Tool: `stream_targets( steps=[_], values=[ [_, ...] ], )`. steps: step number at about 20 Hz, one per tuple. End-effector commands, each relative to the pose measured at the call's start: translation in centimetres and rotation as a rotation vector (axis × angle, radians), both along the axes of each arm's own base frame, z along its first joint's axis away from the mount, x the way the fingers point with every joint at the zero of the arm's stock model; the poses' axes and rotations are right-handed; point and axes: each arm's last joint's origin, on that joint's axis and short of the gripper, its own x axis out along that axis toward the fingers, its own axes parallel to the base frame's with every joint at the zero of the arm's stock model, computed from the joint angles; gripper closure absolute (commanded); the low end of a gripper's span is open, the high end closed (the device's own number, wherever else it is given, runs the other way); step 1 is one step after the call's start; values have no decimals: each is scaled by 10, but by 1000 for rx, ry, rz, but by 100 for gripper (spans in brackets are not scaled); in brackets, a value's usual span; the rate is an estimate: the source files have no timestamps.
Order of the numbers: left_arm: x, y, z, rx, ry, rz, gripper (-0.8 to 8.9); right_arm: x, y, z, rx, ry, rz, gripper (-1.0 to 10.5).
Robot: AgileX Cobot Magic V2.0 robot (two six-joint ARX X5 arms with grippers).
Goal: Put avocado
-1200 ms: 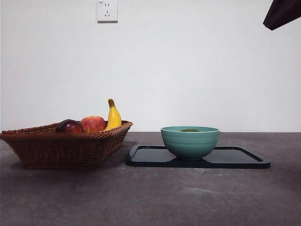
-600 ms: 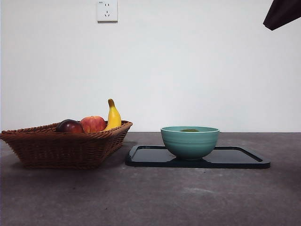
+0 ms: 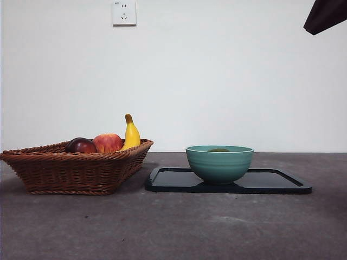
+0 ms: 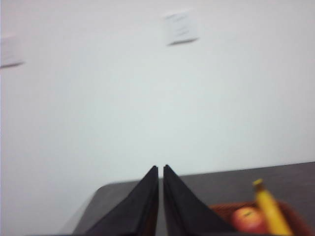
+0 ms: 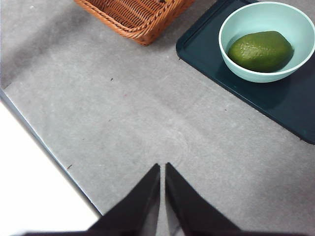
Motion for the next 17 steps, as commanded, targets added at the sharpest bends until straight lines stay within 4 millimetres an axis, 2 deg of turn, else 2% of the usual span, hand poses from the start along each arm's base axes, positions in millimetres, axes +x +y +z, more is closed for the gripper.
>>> stream_targets(
  steps=[1, 5, 8, 17],
  values=[
    [-3, 5, -26, 7, 13, 70, 799, 1, 2, 3, 12, -3, 0, 938],
    [-1, 10, -75, -6, 65, 133, 799, 1, 2, 3, 12, -3, 0, 938],
    [2, 11, -103, -7, 114, 141, 799, 1, 2, 3, 12, -3, 0, 938],
    [11, 12, -142, -9, 241, 141, 799, 1, 2, 3, 12, -3, 0, 938]
  ],
)
